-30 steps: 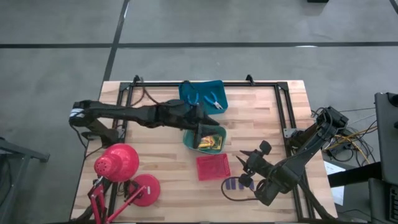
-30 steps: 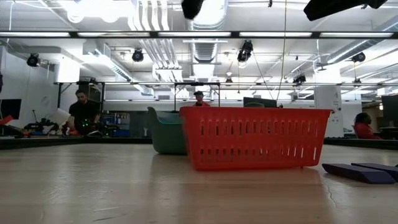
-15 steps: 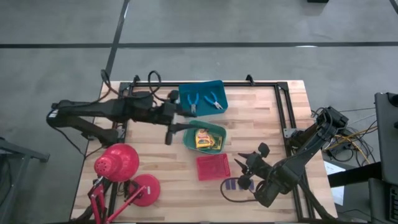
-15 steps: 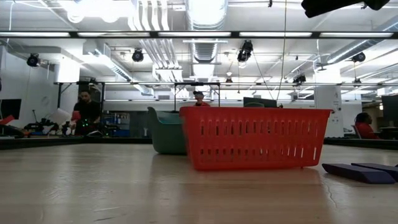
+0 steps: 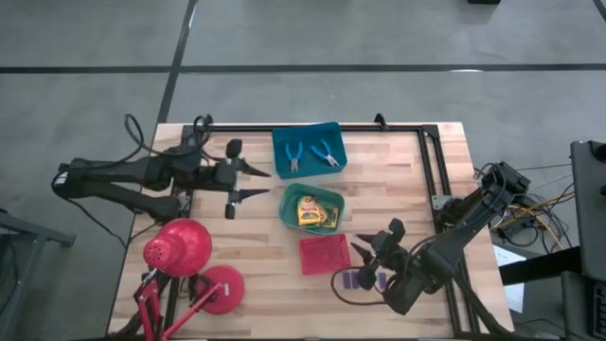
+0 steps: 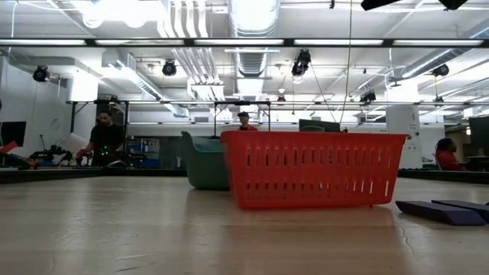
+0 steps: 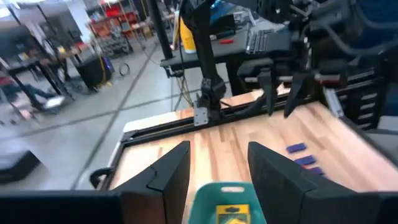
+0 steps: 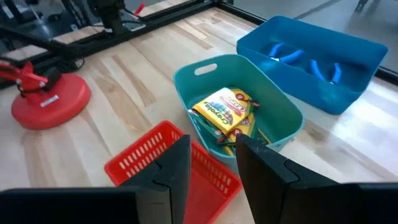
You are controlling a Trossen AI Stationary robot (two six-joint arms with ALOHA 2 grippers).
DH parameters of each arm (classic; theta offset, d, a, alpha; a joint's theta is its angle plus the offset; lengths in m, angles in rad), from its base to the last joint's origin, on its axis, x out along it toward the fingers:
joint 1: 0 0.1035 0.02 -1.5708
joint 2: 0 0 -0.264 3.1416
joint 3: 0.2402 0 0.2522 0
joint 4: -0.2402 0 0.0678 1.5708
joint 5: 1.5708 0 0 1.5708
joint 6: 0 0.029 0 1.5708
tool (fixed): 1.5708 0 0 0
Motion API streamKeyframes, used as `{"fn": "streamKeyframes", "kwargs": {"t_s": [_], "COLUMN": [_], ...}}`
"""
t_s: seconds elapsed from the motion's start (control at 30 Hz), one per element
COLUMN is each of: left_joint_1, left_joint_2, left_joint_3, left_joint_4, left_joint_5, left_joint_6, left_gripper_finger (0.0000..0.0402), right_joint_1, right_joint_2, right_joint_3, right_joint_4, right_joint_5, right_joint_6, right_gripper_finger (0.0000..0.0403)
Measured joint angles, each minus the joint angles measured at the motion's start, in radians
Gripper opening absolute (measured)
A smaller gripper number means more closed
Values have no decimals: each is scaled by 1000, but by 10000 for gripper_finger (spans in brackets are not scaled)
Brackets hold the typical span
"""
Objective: Pick & Place School Supplies
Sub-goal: Put the violet eraser in the red bin
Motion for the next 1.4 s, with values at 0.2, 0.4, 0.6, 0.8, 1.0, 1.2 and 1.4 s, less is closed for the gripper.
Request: {"fn": "streamKeyframes", "kwargs": {"t_s": [0.2, 0.4, 0.6, 0.8, 1.0, 1.2, 1.4], "left_joint_1": [3, 14, 38, 50, 50, 50, 50], "left_joint_2": [-126, -233, -328, -388, -420, -427, -427], "left_joint_3": [-247, -495, -660, -728, -759, -759, -758], "left_joint_4": [253, 505, 552, 564, 494, 483, 481], "left_joint_5": [-3, -10, -32, -35, -17, -33, -47], "left_joint_6": [57, 113, 57, -6, -10, 55, 125], "left_gripper_finger": [167, 168, 168, 168, 167, 168, 168], "right_joint_1": [-31, -56, -76, -90, -104, -108, -131], "right_joint_2": [0, 0, 0, 0, -15, -25, -46], "right_joint_3": [37, 54, 63, 65, 65, 65, 65], "right_joint_4": [4, 0, -1, -2, -7, 30, 130], "right_joint_5": [0, 0, 0, 0, -124, -252, -264], "right_joint_6": [22, -23, -52, -54, 145, 183, 186], "right_gripper_finger": [125, 125, 125, 125, 125, 125, 125]}}
